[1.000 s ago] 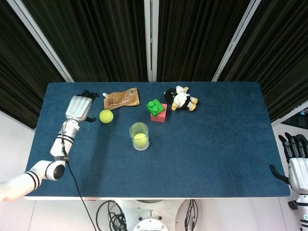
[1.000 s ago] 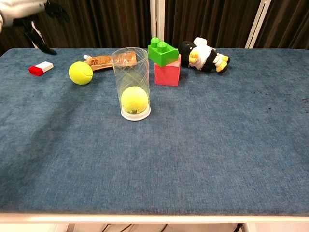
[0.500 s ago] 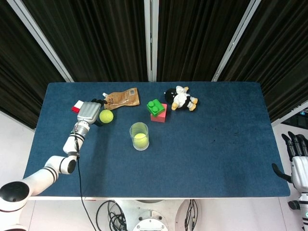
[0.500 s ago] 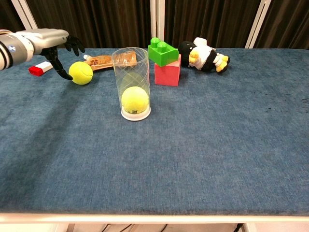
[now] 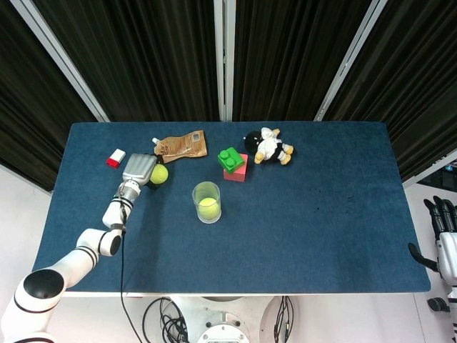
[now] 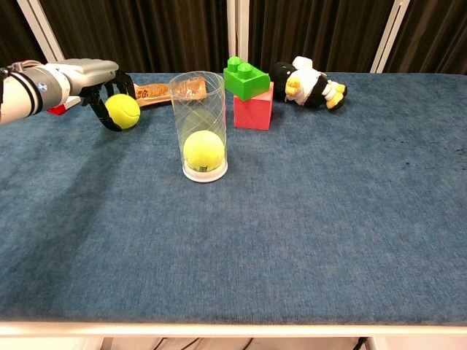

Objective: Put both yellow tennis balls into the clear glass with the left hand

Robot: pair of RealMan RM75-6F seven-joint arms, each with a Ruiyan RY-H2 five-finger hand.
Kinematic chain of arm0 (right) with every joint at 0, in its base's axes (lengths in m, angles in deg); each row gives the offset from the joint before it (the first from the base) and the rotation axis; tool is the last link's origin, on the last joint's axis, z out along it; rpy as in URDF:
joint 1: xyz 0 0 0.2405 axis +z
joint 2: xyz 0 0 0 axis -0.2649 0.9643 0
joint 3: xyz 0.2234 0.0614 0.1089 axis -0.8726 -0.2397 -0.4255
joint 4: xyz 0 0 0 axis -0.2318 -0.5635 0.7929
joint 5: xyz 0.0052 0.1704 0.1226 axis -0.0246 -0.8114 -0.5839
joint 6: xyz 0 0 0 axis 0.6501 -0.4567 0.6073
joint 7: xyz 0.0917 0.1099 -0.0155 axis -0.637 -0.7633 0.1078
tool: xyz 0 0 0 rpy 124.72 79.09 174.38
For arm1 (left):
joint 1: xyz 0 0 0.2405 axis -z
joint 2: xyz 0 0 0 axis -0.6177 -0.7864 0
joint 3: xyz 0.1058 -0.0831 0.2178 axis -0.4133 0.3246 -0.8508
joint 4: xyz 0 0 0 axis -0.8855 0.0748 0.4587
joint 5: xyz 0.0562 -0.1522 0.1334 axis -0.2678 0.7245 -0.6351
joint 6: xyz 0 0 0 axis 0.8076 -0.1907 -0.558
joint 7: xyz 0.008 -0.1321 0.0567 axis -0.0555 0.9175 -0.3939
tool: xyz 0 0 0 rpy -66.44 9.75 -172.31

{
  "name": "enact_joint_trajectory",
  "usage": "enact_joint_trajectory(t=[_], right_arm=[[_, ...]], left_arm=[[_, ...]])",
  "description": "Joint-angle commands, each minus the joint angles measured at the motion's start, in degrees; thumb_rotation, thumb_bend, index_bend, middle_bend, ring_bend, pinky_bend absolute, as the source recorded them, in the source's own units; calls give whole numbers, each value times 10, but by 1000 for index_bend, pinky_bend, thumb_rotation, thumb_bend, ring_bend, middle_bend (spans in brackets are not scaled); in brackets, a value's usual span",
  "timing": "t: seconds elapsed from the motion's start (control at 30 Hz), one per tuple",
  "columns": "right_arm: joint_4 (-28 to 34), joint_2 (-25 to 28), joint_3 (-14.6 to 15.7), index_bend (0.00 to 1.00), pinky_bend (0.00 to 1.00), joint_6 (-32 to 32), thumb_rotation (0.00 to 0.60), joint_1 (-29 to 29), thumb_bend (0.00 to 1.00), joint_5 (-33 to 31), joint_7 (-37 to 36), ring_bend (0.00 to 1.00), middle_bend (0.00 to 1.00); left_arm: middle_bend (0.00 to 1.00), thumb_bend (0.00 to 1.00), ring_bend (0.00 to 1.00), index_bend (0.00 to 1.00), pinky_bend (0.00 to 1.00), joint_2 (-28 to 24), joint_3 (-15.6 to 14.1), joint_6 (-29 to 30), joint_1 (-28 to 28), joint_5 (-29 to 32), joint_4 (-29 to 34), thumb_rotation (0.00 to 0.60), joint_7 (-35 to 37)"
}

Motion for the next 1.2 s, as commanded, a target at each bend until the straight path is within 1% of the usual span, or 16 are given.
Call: enact_joint_trajectory(t=[0.03,0.17,0.27,0.33,0.4,0.43,0.53,0.57,0.63,0.67,0.73,0.77,0.83,0.97,1.07,1.2], right_arm=[[0,0,0,0,0,0,600,0,200,-1,1,0,0],[-1,-1,-1,0,0,1,600,-1,200,-3,1,0,0],[-1,-1,-1,0,0,1,600,0,199,-3,2,0,0],[-1,-1,-1,0,0,2,600,0,200,-3,2,0,0],[-1,-1,-1,0,0,3,600,1,199,-2,2,0,0],[-1,-2,-1,0,0,4,600,1,200,-2,2,0,0],[-2,-3,-1,0,0,5,600,2,200,-1,2,0,0],[-2,-3,-1,0,0,6,600,3,200,1,2,0,0],[-4,-4,0,0,0,8,600,4,200,2,2,0,0],[-4,-3,1,0,0,10,600,5,199,3,-1,0,0],[-3,-2,1,0,0,11,600,6,199,4,-5,0,0],[-4,-2,1,0,0,10,600,5,199,5,-5,0,0],[-3,-1,2,0,0,8,600,5,199,8,-4,0,0],[0,2,2,0,0,1,600,3,199,12,-5,0,0],[1,4,4,0,0,-5,600,-1,200,17,-8,0,0],[0,5,6,0,0,-8,600,-4,200,19,-20,0,0]], left_arm=[[449,143,504,500,889,11,-4,13,-3,-19,-16,600,19],[524,155,574,579,936,21,-7,30,-4,-36,-32,600,37],[573,169,613,619,959,22,-4,60,-9,-48,-32,600,54],[581,181,617,627,965,13,0,83,-12,-54,-18,600,63],[584,184,616,630,965,-6,7,118,-18,-61,13,600,68],[585,184,616,631,965,-18,11,132,-22,-63,32,600,68],[586,185,616,632,965,-74,28,181,-39,-64,128,600,58],[586,186,617,632,965,-103,39,200,-48,-61,183,600,54],[584,191,620,632,966,-145,52,216,-62,-50,267,600,42],[583,195,625,632,968,-173,63,226,-70,-43,326,600,37],[584,201,634,632,975,-210,75,236,-80,-32,405,600,23],[586,204,637,632,977,-231,79,241,-85,-27,451,600,9],[587,207,640,632,978,-259,78,248,-91,-25,518,600,-25],[586,205,642,632,978,-274,63,259,-92,-32,596,600,-85],[584,205,641,632,978,-264,55,262,-88,-32,620,600,-111],[584,204,639,631,978,-250,47,258,-79,-33,631,600,-133]])
